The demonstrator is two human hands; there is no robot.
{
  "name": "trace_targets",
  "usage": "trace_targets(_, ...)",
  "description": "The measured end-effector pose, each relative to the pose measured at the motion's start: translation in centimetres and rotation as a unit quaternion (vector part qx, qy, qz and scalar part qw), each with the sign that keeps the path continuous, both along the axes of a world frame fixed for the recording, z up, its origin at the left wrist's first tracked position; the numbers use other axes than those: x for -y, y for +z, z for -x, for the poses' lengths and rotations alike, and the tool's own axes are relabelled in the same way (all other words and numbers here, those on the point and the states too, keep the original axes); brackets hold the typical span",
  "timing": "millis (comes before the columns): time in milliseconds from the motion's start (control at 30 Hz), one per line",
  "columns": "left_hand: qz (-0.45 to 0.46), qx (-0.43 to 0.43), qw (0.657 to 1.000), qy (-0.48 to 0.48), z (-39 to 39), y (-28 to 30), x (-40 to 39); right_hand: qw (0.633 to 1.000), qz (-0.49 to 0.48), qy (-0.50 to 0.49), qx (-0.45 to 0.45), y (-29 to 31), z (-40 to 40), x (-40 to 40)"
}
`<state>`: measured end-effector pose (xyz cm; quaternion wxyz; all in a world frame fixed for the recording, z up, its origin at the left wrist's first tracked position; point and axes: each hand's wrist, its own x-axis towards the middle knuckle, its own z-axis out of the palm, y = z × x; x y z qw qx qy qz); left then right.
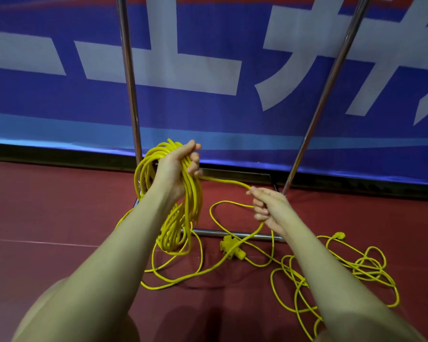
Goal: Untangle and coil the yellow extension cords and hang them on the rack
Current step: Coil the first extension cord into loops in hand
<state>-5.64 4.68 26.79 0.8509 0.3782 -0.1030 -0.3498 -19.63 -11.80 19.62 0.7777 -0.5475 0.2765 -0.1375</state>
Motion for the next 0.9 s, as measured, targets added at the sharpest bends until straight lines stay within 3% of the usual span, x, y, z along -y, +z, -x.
trace_targets(133, -0.117, 0.123, 0.985, -0.033, 0.6, -1.4, -0.1, 0.984, -0.151, -0.069, 0.060, 3.2, -0.6, 0.0)
trace_targets(233, -0.188, 0.198, 0.957, -0.097, 1.2, -1.8, -0.4, 0.949, -0.273, -0.050, 0.146, 6.3, -1.0, -1.0)
trace_targets(433, -0.191, 0.203, 0.934, -0.225, 2.9, -2.4, -0.4, 0.909, -0.356, -0.061, 0.208, 9.4, -2.1, -2.2)
trace_targets(633, -0.185, 0.251, 0.905, -0.288, 4.9, -2.9, 0.2, 0.886, -0.390, -0.127, 0.216, 9.0, -2.8, -2.5)
trace_targets(767, -0.147, 0.222, 0.925, -0.270, 5.4, -2.2, 0.9, 0.889, -0.367, -0.132, 0.241, 9.1, -2.2, -1.4)
trace_targets(900, -0.078, 0.124, 0.972, -0.186, 5.3, -0.7, 1.7, 0.936, -0.259, -0.103, 0.214, 8.7, -1.5, -0.8)
